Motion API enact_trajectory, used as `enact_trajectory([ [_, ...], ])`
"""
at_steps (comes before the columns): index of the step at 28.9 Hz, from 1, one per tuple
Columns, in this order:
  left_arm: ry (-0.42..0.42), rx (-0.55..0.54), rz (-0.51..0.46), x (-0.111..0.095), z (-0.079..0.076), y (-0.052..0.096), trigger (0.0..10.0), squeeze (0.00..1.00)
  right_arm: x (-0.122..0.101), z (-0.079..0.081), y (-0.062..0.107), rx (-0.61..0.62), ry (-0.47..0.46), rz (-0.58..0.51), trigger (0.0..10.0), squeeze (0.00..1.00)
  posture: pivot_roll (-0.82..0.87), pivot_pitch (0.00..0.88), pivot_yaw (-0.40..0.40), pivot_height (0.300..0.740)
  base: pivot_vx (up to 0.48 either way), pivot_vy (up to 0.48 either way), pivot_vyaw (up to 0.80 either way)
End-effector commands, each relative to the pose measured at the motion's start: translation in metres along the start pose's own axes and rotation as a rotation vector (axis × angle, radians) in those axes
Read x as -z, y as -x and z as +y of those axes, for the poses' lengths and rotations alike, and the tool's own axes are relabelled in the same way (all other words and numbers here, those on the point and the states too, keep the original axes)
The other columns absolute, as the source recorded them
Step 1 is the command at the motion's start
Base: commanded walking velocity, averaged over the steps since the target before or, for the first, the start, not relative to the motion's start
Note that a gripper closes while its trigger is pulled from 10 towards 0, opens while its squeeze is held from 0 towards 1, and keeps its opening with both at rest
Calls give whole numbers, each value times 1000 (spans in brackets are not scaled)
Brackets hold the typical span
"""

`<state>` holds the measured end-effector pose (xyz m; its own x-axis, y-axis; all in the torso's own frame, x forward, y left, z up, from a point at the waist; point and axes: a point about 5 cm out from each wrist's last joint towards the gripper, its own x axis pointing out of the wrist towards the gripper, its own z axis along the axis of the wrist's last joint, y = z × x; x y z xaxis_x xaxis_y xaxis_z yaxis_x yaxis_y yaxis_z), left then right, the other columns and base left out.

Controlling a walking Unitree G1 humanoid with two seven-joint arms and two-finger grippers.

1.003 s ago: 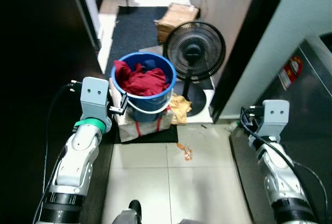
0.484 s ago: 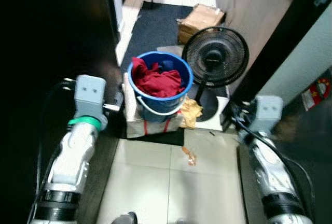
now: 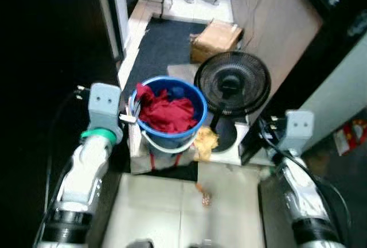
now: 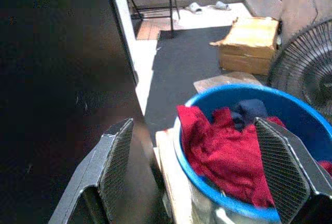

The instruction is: Clothes washing

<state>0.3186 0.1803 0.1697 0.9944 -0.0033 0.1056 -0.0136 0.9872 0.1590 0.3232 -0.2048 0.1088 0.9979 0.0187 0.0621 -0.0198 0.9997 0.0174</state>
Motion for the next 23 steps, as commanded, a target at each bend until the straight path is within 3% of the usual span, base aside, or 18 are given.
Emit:
enact_trajectory([
  [1,-2,18,13,4,-6,2,10000,0,4,-9,4,29,13,19,10000,0,-18,83,12,740,480,0,0],
  [7,-3,16,14,5,-6,1,10000,0,5,-10,5,32,11,18,10000,0,-18,84,13,740,480,0,615],
  [23,2,20,17,6,-7,1,10000,0,3,-13,5,41,-6,8,10000,0,-24,90,14,740,448,0,0],
])
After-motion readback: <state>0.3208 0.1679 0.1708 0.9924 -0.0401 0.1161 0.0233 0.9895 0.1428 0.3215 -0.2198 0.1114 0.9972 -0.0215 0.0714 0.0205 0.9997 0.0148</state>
